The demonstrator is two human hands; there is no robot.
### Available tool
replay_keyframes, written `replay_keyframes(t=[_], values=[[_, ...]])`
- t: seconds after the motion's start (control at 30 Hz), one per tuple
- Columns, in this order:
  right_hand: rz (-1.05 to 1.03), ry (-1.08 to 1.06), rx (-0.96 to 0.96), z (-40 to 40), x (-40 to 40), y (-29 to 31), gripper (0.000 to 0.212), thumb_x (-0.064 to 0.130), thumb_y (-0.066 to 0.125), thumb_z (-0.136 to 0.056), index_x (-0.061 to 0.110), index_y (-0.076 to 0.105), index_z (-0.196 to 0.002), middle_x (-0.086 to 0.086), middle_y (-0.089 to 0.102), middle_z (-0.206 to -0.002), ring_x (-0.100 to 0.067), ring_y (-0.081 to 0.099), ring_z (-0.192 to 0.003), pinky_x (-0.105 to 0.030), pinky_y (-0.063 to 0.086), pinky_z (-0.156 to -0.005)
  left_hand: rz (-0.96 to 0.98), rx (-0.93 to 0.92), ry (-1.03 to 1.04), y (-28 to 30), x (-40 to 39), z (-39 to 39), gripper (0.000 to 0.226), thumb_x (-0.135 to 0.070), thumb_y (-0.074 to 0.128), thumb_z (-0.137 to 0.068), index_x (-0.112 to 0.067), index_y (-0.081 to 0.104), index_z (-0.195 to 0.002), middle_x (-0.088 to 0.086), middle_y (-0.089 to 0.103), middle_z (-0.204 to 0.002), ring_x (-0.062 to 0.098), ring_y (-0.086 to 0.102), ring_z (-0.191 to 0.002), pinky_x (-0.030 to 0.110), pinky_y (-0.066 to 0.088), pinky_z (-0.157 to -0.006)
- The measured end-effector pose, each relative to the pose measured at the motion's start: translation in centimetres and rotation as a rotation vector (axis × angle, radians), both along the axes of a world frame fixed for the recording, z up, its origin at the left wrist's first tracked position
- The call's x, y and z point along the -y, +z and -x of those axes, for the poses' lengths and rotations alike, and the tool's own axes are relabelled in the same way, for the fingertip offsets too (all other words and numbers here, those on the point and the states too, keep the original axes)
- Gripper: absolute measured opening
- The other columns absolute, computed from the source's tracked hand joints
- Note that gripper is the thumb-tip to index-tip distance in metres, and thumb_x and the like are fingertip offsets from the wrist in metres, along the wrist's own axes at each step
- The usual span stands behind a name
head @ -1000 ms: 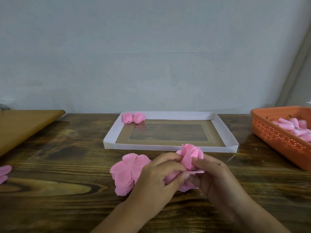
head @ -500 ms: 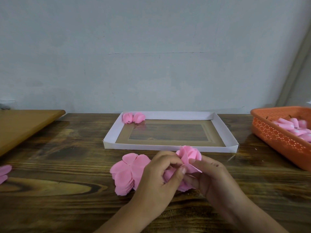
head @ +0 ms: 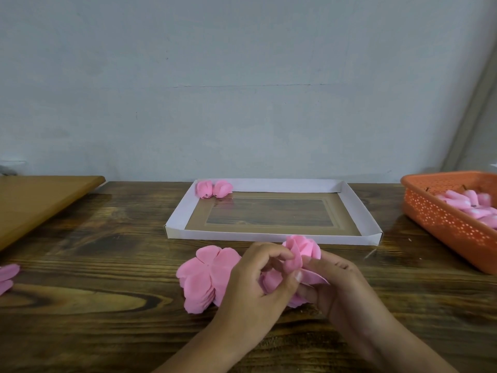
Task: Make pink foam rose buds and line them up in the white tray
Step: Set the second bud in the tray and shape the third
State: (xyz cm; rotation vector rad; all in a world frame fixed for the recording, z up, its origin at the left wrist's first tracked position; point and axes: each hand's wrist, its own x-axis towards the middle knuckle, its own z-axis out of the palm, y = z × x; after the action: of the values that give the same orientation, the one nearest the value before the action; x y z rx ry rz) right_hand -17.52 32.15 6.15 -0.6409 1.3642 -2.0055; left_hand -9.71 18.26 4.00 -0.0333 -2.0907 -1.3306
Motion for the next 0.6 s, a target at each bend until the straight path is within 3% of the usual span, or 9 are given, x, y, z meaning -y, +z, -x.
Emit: replay_keyframes(t=[0.1, 0.2, 0.3, 0.43, 0.53, 0.6], values=[[0.003, -0.001, 0.006, 0.01, 0.01, 0.01, 0.031, 0.019, 0.065, -0.087, -0.004, 0.073, -0.108, -0.034, 0.069, -0.111, -0.04, 0.071, -0.099, -0.036, 0.059, -0.074, 0.026, -0.001, 0.012, 0.1, -0.01, 0.02, 0.017, -0.035, 0.076, -0.084, -0.037, 0.068, -0.099, -0.019, 0.064, -0.104, 0.012, 0.065, -0.102, 0.014, 0.052, -0.076], [0.012, -0.015, 0.011, 0.08, 0.0, -0.17, 0.031, 0.018, 0.063, -0.088, 0.001, 0.074, -0.112, -0.029, 0.07, -0.113, -0.042, 0.068, -0.109, -0.039, 0.059, -0.086, 0.042, -0.014, 0.019, 0.19, 0.06, 0.1, 0.015, -0.027, 0.077, -0.087, -0.038, 0.072, -0.095, -0.021, 0.064, -0.102, 0.01, 0.064, -0.103, 0.013, 0.05, -0.079], [0.031, -0.003, 0.02, 0.1, 0.04, -0.25, 0.03, 0.017, 0.061, -0.091, 0.002, 0.073, -0.115, -0.028, 0.07, -0.116, -0.04, 0.068, -0.112, -0.037, 0.059, -0.086, 0.022, -0.041, 0.009, 0.27, -0.03, 0.1, 0.006, -0.036, 0.07, -0.087, -0.035, 0.07, -0.093, -0.02, 0.065, -0.099, 0.011, 0.065, -0.102, 0.014, 0.05, -0.08], [0.051, 0.014, 0.034, 0.21, 0.03, -0.28, 0.033, 0.02, 0.067, -0.087, 0.0, 0.073, -0.114, -0.028, 0.07, -0.114, -0.036, 0.071, -0.106, -0.035, 0.059, -0.083, -0.002, -0.046, -0.006, 0.32, -0.13, 0.09, 0.01, -0.039, 0.063, -0.089, -0.03, 0.068, -0.092, -0.016, 0.065, -0.097, 0.014, 0.065, -0.097, 0.016, 0.05, -0.079], [0.044, 0.043, 0.019, 0.17, -0.05, -0.32, 0.039, 0.026, 0.068, -0.085, -0.002, 0.072, -0.111, -0.029, 0.071, -0.105, -0.032, 0.072, -0.088, -0.036, 0.058, -0.072, 0.031, -0.075, -0.037, 0.17, -0.06, 0.07, 0.004, -0.03, 0.066, -0.091, -0.029, 0.068, -0.093, -0.014, 0.065, -0.099, 0.016, 0.065, -0.098, 0.02, 0.051, -0.08], [0.039, 0.029, 0.017, 0.2, -0.09, -0.38, 0.043, 0.031, 0.071, -0.081, 0.001, 0.073, -0.111, -0.03, 0.071, -0.11, -0.037, 0.071, -0.097, -0.037, 0.058, -0.075, 0.062, -0.062, -0.066, -0.11, 0.09, 0.03, 0.012, -0.017, 0.066, -0.092, -0.026, 0.072, -0.098, -0.011, 0.064, -0.105, 0.017, 0.065, -0.104, 0.021, 0.052, -0.085]])
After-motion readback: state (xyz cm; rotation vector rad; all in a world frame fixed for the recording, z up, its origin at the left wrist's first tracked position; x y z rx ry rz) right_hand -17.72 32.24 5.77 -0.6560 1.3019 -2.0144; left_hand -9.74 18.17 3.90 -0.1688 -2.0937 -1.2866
